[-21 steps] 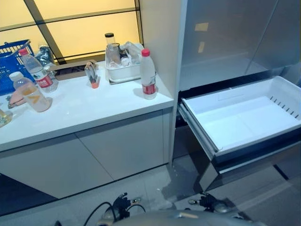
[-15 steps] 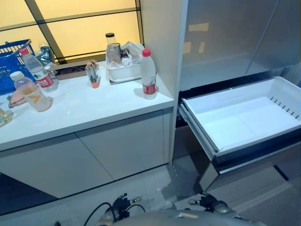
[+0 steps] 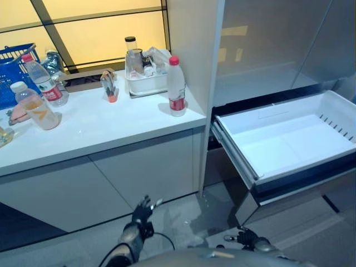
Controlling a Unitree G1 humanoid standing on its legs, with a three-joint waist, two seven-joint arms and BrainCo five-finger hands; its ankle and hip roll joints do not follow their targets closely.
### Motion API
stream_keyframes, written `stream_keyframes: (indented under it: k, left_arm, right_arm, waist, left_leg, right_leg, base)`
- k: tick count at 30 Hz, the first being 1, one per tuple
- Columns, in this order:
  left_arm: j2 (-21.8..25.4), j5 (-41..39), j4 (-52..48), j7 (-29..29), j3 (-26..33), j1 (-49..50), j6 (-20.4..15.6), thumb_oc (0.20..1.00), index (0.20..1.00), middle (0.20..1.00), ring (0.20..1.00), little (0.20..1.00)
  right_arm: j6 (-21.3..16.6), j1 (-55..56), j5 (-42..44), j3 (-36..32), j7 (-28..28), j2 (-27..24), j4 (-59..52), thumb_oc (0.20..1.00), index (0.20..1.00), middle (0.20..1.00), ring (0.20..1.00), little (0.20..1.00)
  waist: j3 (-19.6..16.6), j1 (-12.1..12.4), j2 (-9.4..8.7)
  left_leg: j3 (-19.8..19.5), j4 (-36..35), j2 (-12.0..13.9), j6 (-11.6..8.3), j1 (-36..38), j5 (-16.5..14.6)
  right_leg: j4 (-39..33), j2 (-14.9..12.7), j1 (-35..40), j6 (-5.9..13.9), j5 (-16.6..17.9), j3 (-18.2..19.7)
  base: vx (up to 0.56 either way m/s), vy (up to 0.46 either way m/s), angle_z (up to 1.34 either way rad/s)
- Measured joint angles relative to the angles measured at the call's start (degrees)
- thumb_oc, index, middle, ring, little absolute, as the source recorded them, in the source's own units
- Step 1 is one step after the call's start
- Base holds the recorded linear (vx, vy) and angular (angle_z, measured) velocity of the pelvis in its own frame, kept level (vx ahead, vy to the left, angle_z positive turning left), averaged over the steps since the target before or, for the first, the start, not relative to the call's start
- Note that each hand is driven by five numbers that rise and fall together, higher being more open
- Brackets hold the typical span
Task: Take the drinks into the refrigerator
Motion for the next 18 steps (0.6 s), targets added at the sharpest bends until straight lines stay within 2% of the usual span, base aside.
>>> stream_keyframes:
  k: [3,6,9,18]
  left_arm:
    - [1.31,-2.77,-9.14,-1.85,-0.1,0.45,-0.43,1.0,1.0,1.0,1.0,1.0]
    - [1.55,-4.92,-12.39,-2.4,-0.37,0.29,-0.08,1.0,1.0,1.0,1.0,1.0]
    - [2.15,-7.88,-20.1,-3.41,-0.7,0.67,0.06,1.0,1.0,1.0,1.0,1.0]
    - [4.59,-9.21,-33.56,-4.6,-1.69,0.08,-0.32,1.0,1.0,1.0,1.0,1.0]
  right_arm:
    - [0.0,-0.04,0.36,-0.05,0.06,-0.51,-0.26,1.0,1.0,1.0,1.0,1.0]
    - [0.0,-0.05,0.48,-0.05,0.25,-0.75,-0.24,1.0,1.0,1.0,1.0,1.0]
    - [0.14,-0.02,0.92,-0.05,0.84,-0.74,-0.1,1.0,1.0,1.0,1.0,1.0]
    - [0.13,-0.07,0.98,-0.03,1.03,-0.04,-0.11,1.0,1.0,1.0,1.0,1.0]
  waist:
    - [0.74,0.25,0.39]
    - [0.86,1.18,0.82]
    - [1.04,1.41,0.8]
    - [1.01,1.38,0.85]
  left_leg:
    - [0.14,-0.05,-0.03,-0.01,0.12,0.01]
    - [0.52,-0.07,-0.02,0.0,0.44,0.0]
    - [0.67,-0.39,0.03,-0.01,0.9,0.01]
    - [0.72,-0.42,-0.04,0.01,1.0,0.0]
  right_leg:
    - [-0.01,0.01,0.09,0.07,0.05,0.04]
    - [-0.01,0.06,0.1,0.07,0.05,0.5]
    - [-0.01,0.16,0.24,0.07,0.03,0.7]
    - [-0.01,0.12,0.27,0.2,-0.04,0.98]
  base:
    - [0.0,0.0,0.0]
    - [0.01,0.003,-0.07]
    - [0.0,0.001,-0.04]
    - [0.0,0.0,0.0]
